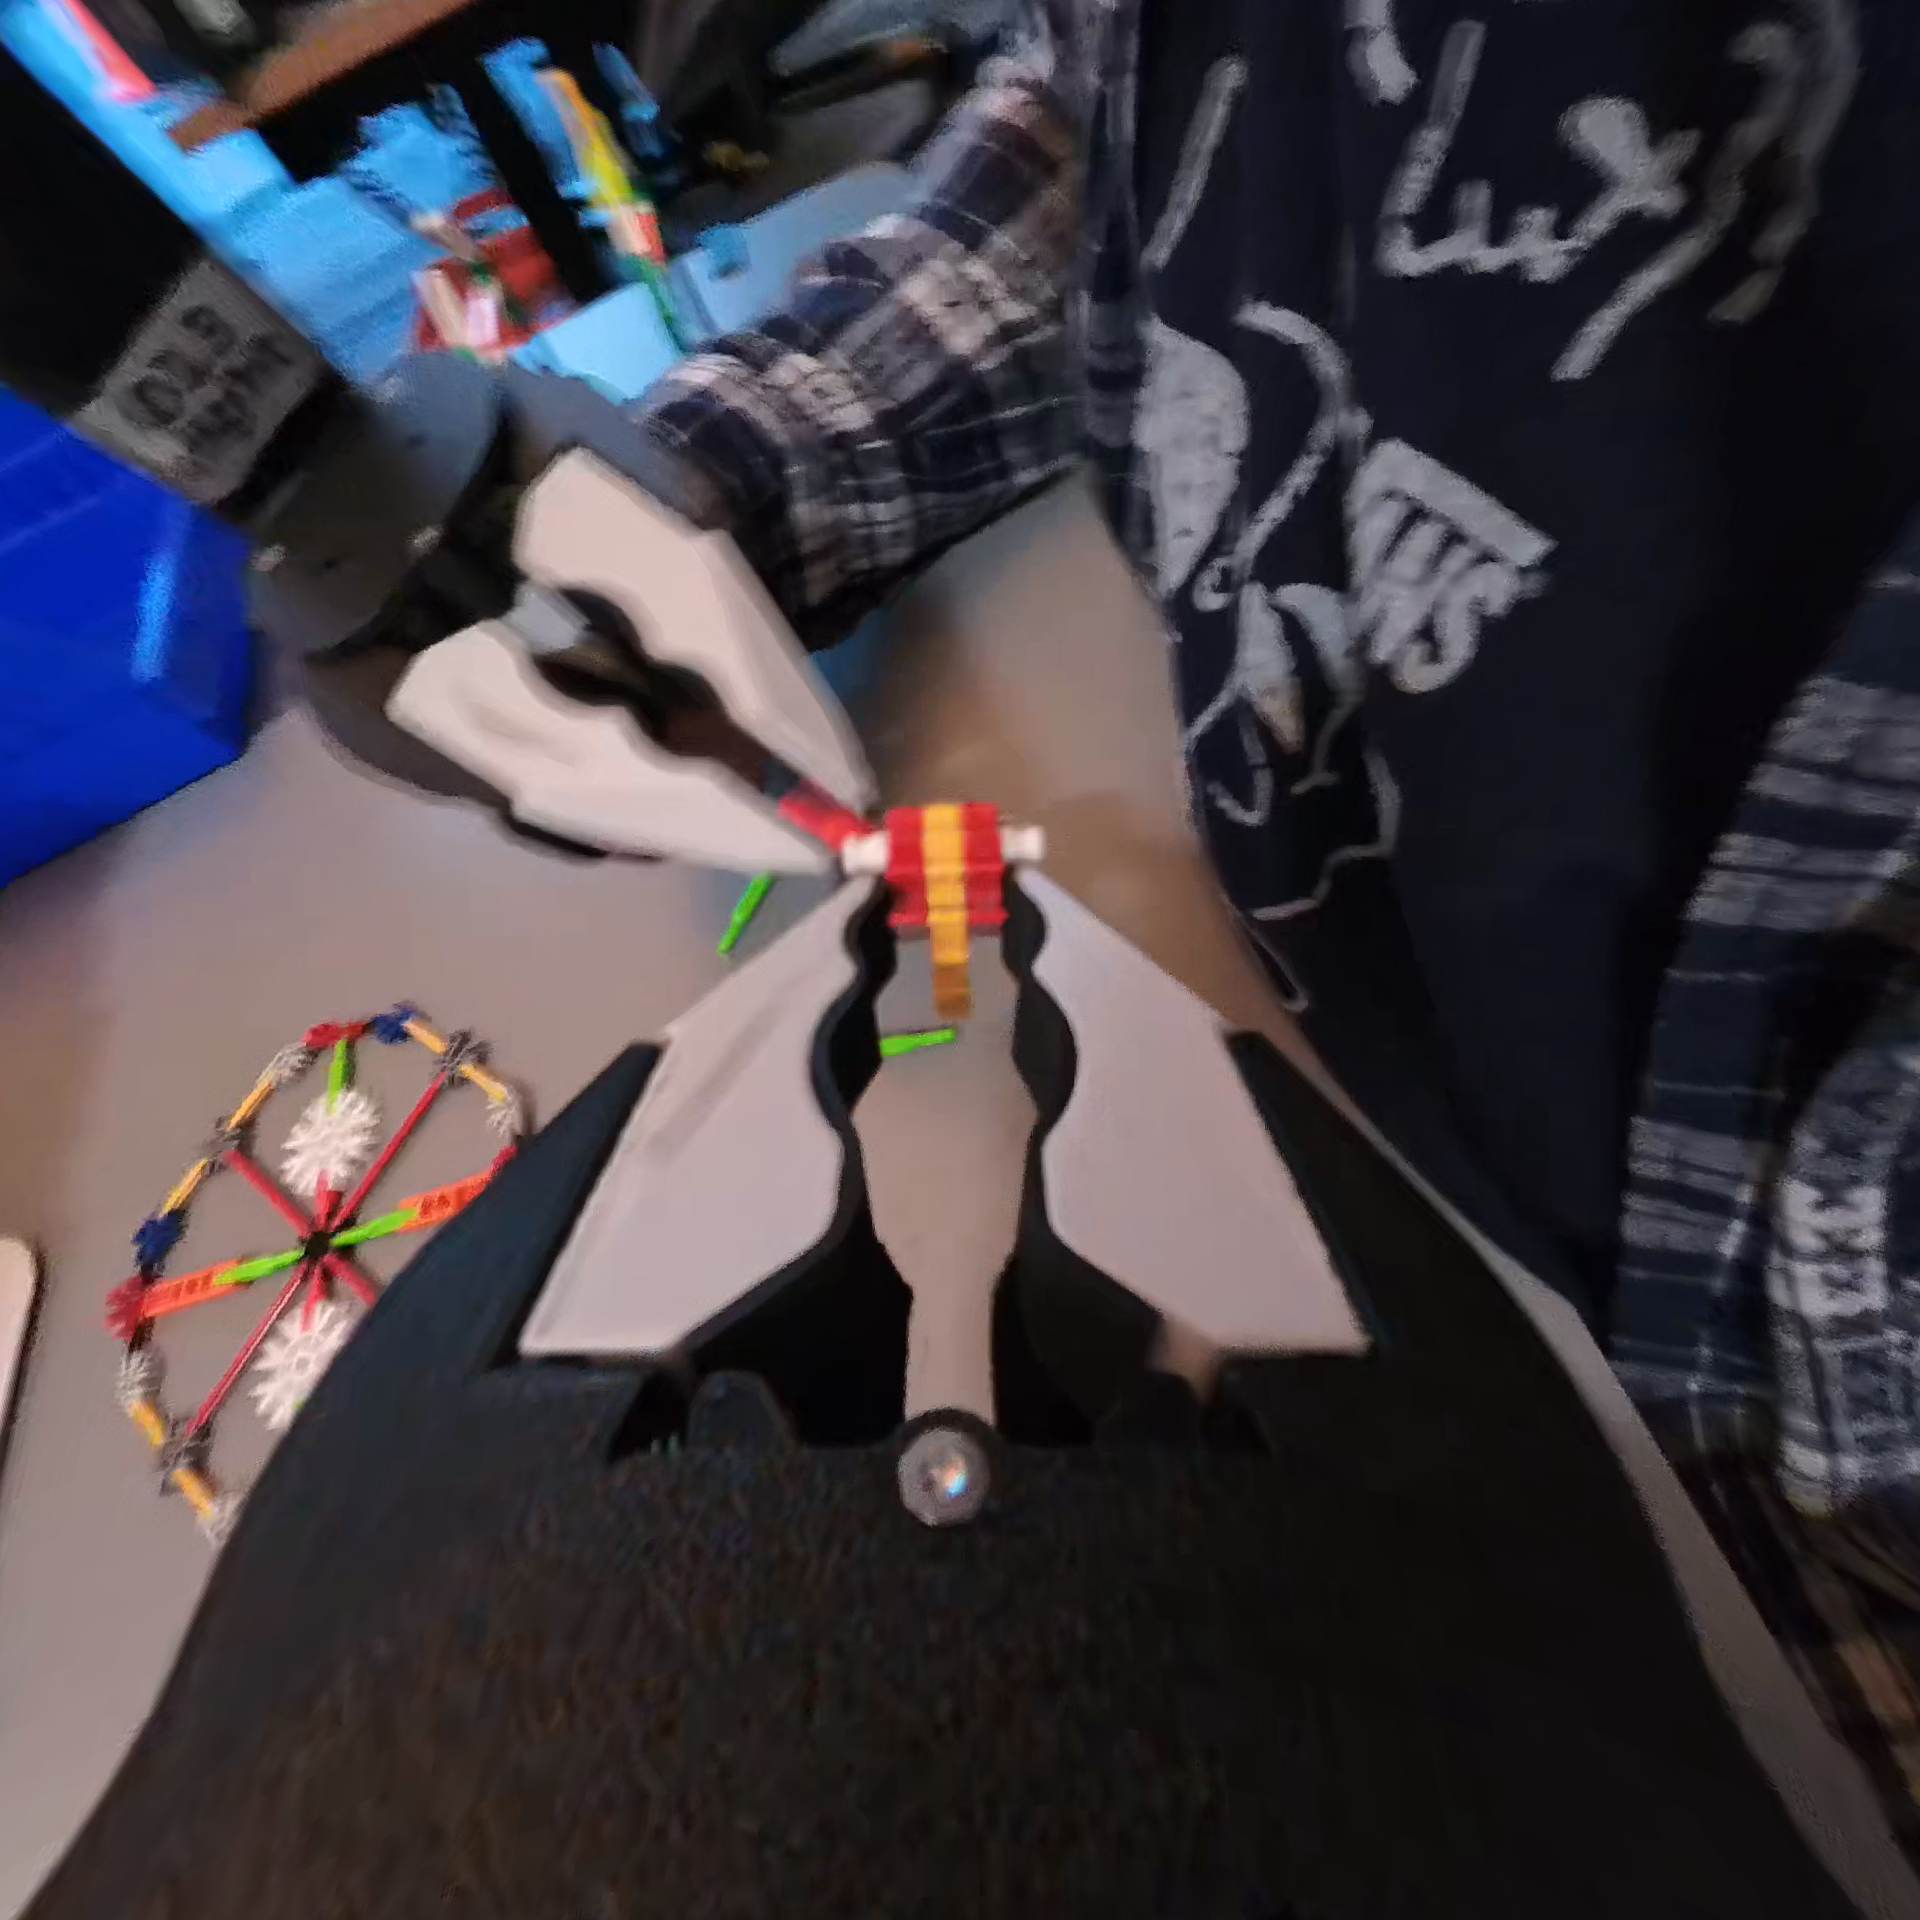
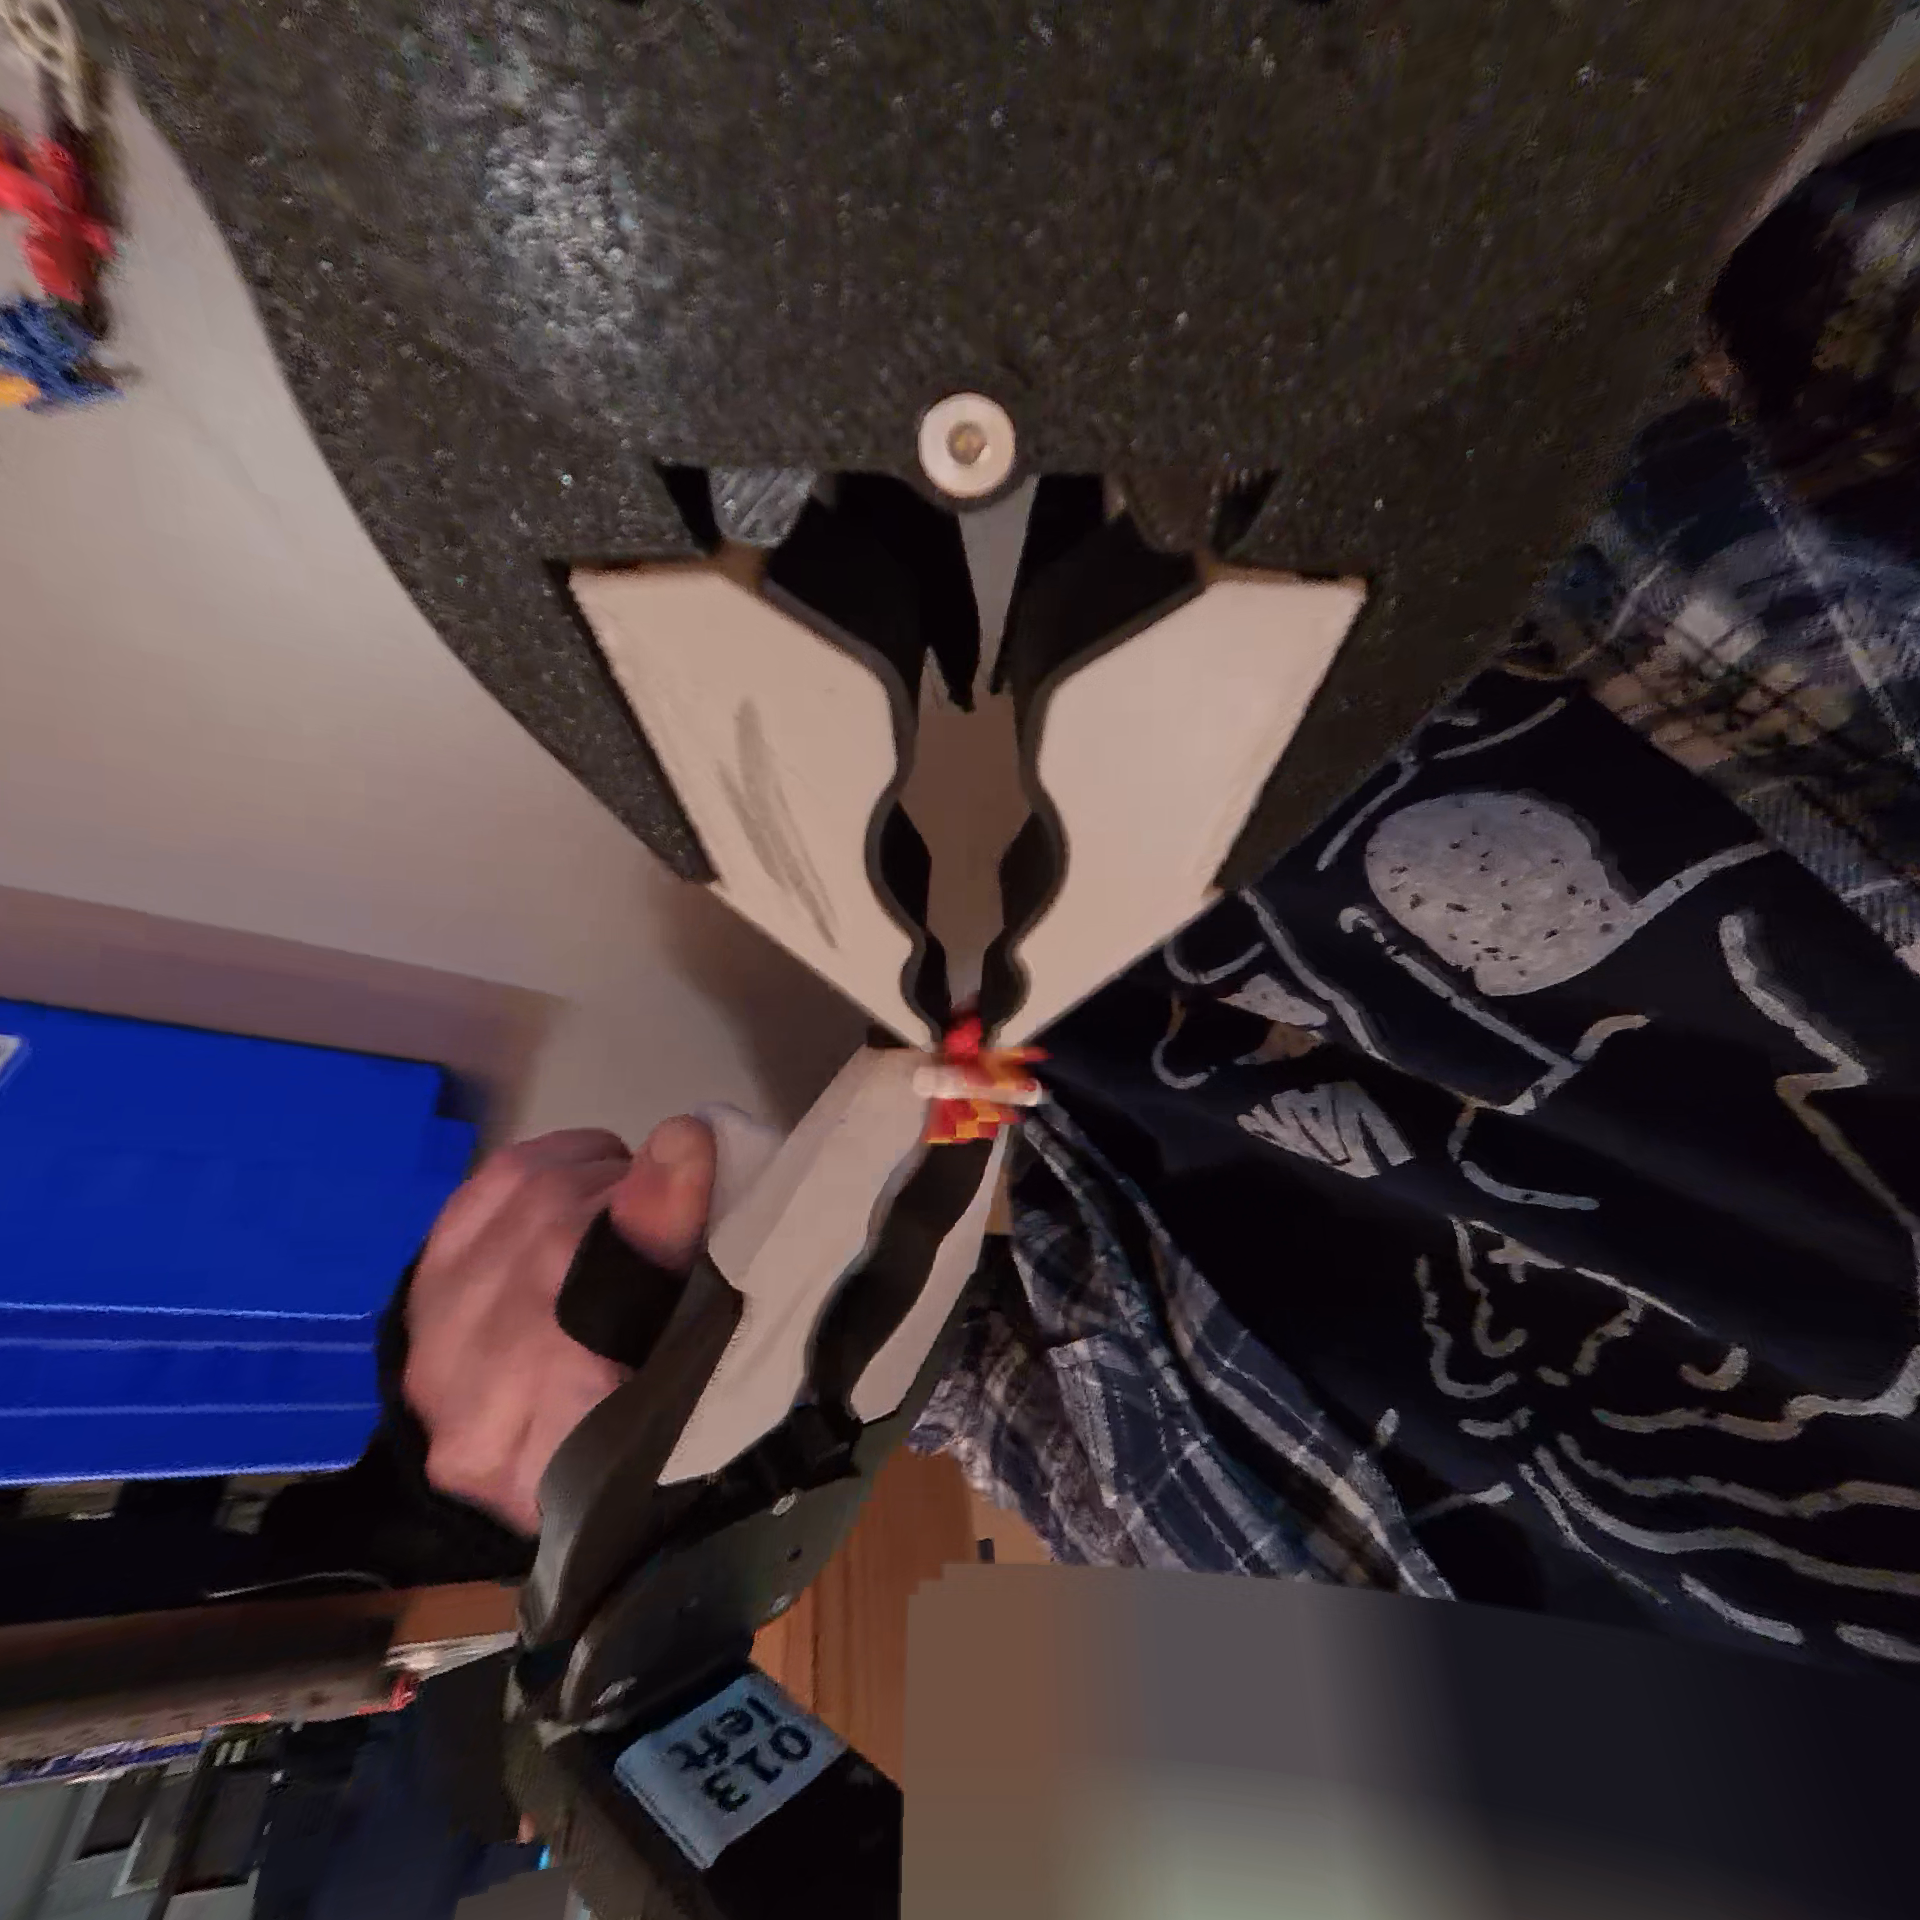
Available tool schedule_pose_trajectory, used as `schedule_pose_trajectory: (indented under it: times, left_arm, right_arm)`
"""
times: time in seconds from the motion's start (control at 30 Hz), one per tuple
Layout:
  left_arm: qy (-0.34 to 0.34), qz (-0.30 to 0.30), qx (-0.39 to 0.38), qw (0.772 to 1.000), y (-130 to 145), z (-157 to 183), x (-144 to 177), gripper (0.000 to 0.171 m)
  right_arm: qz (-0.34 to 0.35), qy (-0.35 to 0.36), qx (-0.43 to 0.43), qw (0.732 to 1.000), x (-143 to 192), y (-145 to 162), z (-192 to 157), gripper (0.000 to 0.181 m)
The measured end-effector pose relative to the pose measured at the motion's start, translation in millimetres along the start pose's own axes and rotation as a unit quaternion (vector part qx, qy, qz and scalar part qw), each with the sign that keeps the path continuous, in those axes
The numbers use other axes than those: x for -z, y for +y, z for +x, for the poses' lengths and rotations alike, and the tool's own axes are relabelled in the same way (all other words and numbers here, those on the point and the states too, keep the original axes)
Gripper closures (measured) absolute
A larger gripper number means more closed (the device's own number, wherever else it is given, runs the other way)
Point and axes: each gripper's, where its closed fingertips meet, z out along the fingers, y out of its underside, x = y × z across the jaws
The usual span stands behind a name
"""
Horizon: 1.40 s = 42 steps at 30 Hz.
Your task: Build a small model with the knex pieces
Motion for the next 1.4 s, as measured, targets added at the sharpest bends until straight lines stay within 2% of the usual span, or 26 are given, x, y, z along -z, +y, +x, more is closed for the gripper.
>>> schedule_pose_trajectory:
  times: [0.1,0.23,0.4,0.57,0.73,0.9,0.97,1.03,1.07,1.2,1.4]
  left_arm:
    - [0.029,-0.040,-0.025,0.998,9,10,-6,0.153]
    - [0.037,-0.061,-0.016,0.997,20,9,-8,0.153]
    - [0.021,-0.076,0.022,0.997,41,4,-8,0.153]
    - [-0.098,-0.161,0.082,0.979,79,-46,1,0.153]
    - [-0.181,-0.242,0.184,0.935,127,-80,-3,0.152]
    - [-0.218,-0.261,0.262,0.903,150,-86,-7,0.152]
    - [-0.223,-0.248,0.298,0.895,154,-89,-5,0.152]
    - [-0.241,-0.245,0.314,0.885,158,-94,-1,0.140]
    - [-0.244,-0.242,0.316,0.885,157,-94,0,0.130]
    - [-0.256,-0.232,0.326,0.880,157,-94,4,0.117]
    - [-0.273,-0.208,0.304,0.889,140,-96,9,0.122]
  right_arm:
    - [-0.013,-0.015,-0.012,1.000,-8,8,-4,0.179]
    - [-0.038,-0.001,-0.018,0.999,-9,17,1,0.178]
    - [-0.037,0.049,-0.030,0.998,10,17,16,0.178]
    - [-0.040,0.157,-0.048,0.986,44,18,45,0.178]
    - [-0.055,0.224,-0.061,0.971,68,27,60,0.178]
    - [-0.075,0.248,-0.072,0.963,76,36,67,0.177]
    - [-0.084,0.254,-0.075,0.961,78,40,69,0.177]
    - [-0.091,0.258,-0.080,0.959,79,43,71,0.177]
    - [-0.095,0.261,-0.082,0.957,80,45,72,0.178]
    - [-0.100,0.266,-0.084,0.955,81,47,73,0.178]
    - [-0.098,0.278,-0.089,0.952,88,48,76,0.178]
